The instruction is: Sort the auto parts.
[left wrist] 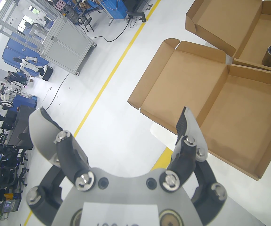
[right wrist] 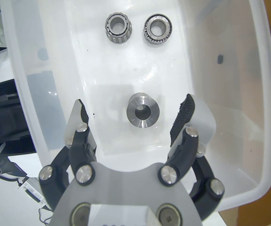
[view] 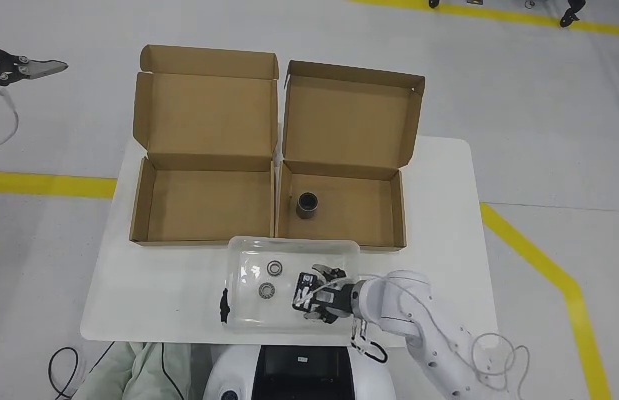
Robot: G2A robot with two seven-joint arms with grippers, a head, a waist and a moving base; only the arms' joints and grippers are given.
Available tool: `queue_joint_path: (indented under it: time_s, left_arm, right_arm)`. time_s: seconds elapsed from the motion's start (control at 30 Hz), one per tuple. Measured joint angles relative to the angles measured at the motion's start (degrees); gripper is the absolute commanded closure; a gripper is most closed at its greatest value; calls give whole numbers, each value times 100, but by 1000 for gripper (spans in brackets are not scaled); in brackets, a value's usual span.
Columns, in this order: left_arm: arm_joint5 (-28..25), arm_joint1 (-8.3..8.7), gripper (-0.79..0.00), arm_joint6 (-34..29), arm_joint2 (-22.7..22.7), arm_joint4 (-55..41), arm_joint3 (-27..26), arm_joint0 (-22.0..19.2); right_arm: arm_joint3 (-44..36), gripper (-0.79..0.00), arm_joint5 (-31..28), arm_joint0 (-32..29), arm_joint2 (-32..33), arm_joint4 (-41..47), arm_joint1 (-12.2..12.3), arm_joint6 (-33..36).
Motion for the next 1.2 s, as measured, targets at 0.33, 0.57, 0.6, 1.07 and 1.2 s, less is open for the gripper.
queue_joint_path:
  time_s: [0.33,0.57,0.6,1.07,1.2]
  left_arm:
    - [0,0,-785,0,0,0,0,0]
    - [0,0,-785,0,0,0,0,0]
    - [0,0,-785,0,0,0,0,0]
    - [0,0,-785,0,0,0,0,0]
    - [0,0,-785,0,0,0,0,0]
  right_arm:
    - [277,-594,182,273,-281,92,-33,201]
    - [389,-326,250,365,-346,123,-21,253]
    - [405,-280,256,374,-352,129,-20,250]
    - [313,0,319,452,-408,110,25,154]
    - [152,0,311,393,-331,59,61,-133]
